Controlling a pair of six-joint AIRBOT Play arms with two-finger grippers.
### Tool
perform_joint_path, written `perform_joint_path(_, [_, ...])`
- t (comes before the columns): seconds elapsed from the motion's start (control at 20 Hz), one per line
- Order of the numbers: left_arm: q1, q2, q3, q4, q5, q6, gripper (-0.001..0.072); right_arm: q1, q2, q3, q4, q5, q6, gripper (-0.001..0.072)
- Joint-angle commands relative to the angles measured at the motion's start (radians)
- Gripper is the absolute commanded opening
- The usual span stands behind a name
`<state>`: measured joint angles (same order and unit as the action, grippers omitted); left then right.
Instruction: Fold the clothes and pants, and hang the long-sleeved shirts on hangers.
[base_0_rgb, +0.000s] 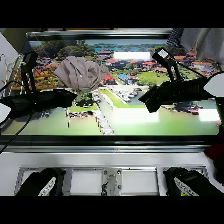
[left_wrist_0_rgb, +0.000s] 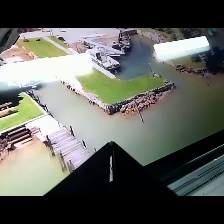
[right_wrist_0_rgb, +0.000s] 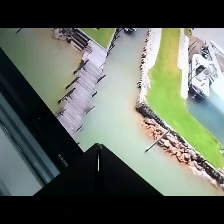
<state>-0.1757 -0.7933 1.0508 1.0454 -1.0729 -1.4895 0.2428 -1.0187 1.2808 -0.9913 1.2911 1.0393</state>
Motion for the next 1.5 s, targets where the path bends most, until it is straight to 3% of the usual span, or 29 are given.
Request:
perform_joint_path(0.0, [0.0,0.001,0.0,0.0,0.001,0.001,0.0016,0.001,-0.001,0.0,0.0,0.0,0.0,0.002])
perform_joint_path(0.2, [0.0,0.0,0.0,0.0,0.012,0.0,0.0018,0.001,-0.001,0.0,0.0,0.0,0.0,0.002])
perform_joint_path(0.25, [0.0,0.0,0.0,0.0,0.039,0.0,0.0263,0.001,-0.001,0.0,0.0,0.0,0.0,0.002])
perform_joint_path(0.3, [0.0,-0.003,0.0,0.001,0.082,0.0,0.0657,0.001,-0.001,0.0,0.0,0.0,0.0,0.002])
perform_joint_path(0.35, [0.002,-0.02,0.011,0.008,0.131,-0.001,0.072,0.001,-0.001,0.0,0.0,0.0,0.0,0.002])
perform_joint_path(0.6, [0.017,-0.329,0.206,0.192,0.2,-0.016,0.072,0.001,-0.004,0.0,0.0,0.0,0.0,0.002])
perform_joint_path(0.95, [0.019,-0.976,0.596,0.481,0.219,-0.062,0.072,0.001,-0.006,0.0,0.0,0.0,0.0,0.002])
perform_joint_path(1.2, [0.047,-1.247,0.822,0.48,0.208,-0.118,0.072,0.001,-0.006,0.0,0.0,0.0,0.0,0.002])
perform_joint_path(1.45, [0.049,-1.341,0.912,0.472,0.119,-0.198,0.0714,0.001,-0.006,0.0,0.0,0.0,0.0,0.002])
